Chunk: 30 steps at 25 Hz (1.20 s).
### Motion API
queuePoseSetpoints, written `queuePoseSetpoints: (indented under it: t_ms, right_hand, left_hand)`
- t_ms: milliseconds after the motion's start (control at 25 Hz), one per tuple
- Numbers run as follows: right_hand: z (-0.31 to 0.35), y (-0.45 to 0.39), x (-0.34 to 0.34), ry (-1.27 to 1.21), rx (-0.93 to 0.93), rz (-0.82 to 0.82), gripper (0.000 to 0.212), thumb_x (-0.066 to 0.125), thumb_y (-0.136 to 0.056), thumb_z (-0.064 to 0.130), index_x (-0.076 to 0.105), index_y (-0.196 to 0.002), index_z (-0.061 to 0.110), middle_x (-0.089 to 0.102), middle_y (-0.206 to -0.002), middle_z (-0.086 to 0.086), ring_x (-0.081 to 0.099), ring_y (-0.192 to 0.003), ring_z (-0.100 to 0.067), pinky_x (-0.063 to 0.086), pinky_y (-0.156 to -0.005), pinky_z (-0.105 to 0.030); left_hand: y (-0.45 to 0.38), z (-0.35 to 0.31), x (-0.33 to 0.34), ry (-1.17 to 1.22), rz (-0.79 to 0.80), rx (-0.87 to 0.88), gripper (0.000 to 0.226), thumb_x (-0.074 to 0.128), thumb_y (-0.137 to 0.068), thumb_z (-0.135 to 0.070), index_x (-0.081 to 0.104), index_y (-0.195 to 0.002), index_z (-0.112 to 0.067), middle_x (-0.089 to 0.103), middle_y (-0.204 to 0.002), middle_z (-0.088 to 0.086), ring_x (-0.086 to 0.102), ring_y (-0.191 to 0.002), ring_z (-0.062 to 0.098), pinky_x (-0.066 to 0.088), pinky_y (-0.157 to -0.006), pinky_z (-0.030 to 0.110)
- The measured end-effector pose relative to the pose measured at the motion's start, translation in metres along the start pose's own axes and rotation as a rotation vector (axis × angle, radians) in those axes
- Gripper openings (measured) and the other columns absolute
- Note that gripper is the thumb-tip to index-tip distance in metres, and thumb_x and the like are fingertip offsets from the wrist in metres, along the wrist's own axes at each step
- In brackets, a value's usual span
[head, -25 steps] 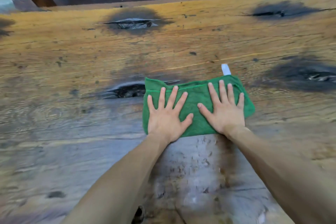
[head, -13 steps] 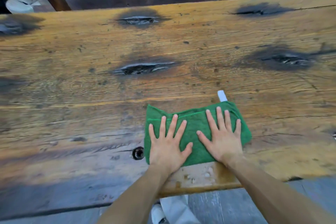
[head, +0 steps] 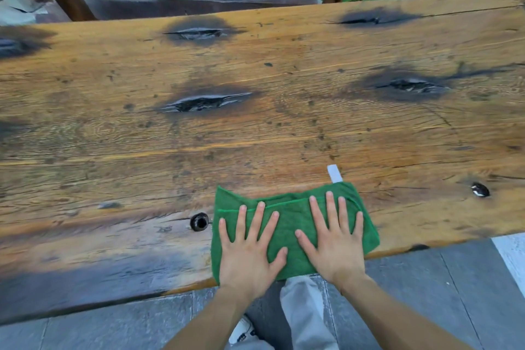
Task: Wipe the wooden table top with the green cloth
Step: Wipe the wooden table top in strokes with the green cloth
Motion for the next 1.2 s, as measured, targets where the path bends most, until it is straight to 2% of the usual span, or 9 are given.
queuePoseSetpoints:
  t_ms: [240, 560, 640, 840, 1040, 1200]
  right_hand:
    - [-0.002, -0.009, -0.004, -0.012, -0.015, -0.021, 0.079, 0.022, -0.092, 0.074, 0.014, -0.159, 0.032, 0.011, -0.167, -0.008, 0.009, -0.153, -0.033, 0.011, -0.117, -0.067]
    - [-0.02, -0.063, -0.013, -0.004, -0.027, -0.01, 0.08, 0.016, -0.091, 0.077, 0.007, -0.159, 0.035, 0.004, -0.167, -0.007, 0.001, -0.154, -0.031, 0.005, -0.118, -0.066]
    - [-0.023, -0.08, -0.018, -0.004, -0.027, -0.016, 0.08, 0.013, -0.091, 0.077, 0.002, -0.159, 0.035, -0.001, -0.167, -0.006, -0.003, -0.154, -0.03, 0.001, -0.118, -0.065]
    - [-0.028, -0.13, -0.025, -0.02, -0.033, 0.006, 0.08, 0.011, -0.091, 0.077, -0.005, -0.158, 0.037, -0.011, -0.167, -0.006, -0.013, -0.153, -0.029, -0.005, -0.118, -0.064]
    - [-0.032, -0.194, -0.034, -0.024, -0.043, -0.006, 0.081, 0.013, -0.09, 0.077, -0.001, -0.159, 0.036, -0.007, -0.168, -0.006, -0.009, -0.154, -0.029, -0.005, -0.118, -0.063]
    - [-0.033, -0.255, -0.042, -0.026, -0.04, 0.003, 0.081, 0.01, -0.089, 0.077, -0.007, -0.158, 0.037, -0.013, -0.167, -0.006, -0.014, -0.153, -0.027, -0.007, -0.118, -0.063]
  left_hand:
    - [-0.008, -0.003, -0.002, -0.004, 0.001, 0.006, 0.076, 0.037, -0.091, -0.07, 0.03, -0.157, -0.034, 0.024, -0.166, 0.0, 0.024, -0.151, 0.038, 0.018, -0.112, 0.076]
    - [-0.059, -0.009, -0.011, -0.002, 0.023, -0.021, 0.072, 0.025, -0.095, -0.072, 0.019, -0.159, -0.04, 0.016, -0.168, -0.003, 0.017, -0.154, 0.034, 0.015, -0.113, 0.075]
    - [-0.077, -0.008, -0.016, -0.007, 0.015, -0.04, 0.071, 0.018, -0.096, -0.073, 0.014, -0.159, -0.042, 0.012, -0.169, -0.004, 0.013, -0.154, 0.033, 0.012, -0.114, 0.074]
    - [-0.123, -0.002, -0.029, -0.02, 0.002, -0.062, 0.07, 0.006, -0.094, -0.075, -0.005, -0.157, -0.046, -0.009, -0.169, -0.008, -0.006, -0.155, 0.03, -0.006, -0.116, 0.072]
    - [-0.181, 0.004, -0.046, -0.017, 0.006, -0.1, 0.071, 0.006, -0.092, -0.074, -0.015, -0.154, -0.049, -0.02, -0.166, -0.011, -0.015, -0.154, 0.028, -0.011, -0.115, 0.07]
    - [-0.238, 0.013, -0.059, -0.029, 0.011, -0.115, 0.072, 0.001, -0.089, -0.074, -0.019, -0.153, -0.049, -0.024, -0.165, -0.011, -0.018, -0.154, 0.028, -0.01, -0.114, 0.071]
Point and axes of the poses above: each hand's wrist, its own y-axis away from the middle knuckle, its own x-axis out of the palm, z = x × y, the point moved 9 cm from there along -y, towards the middle knuckle
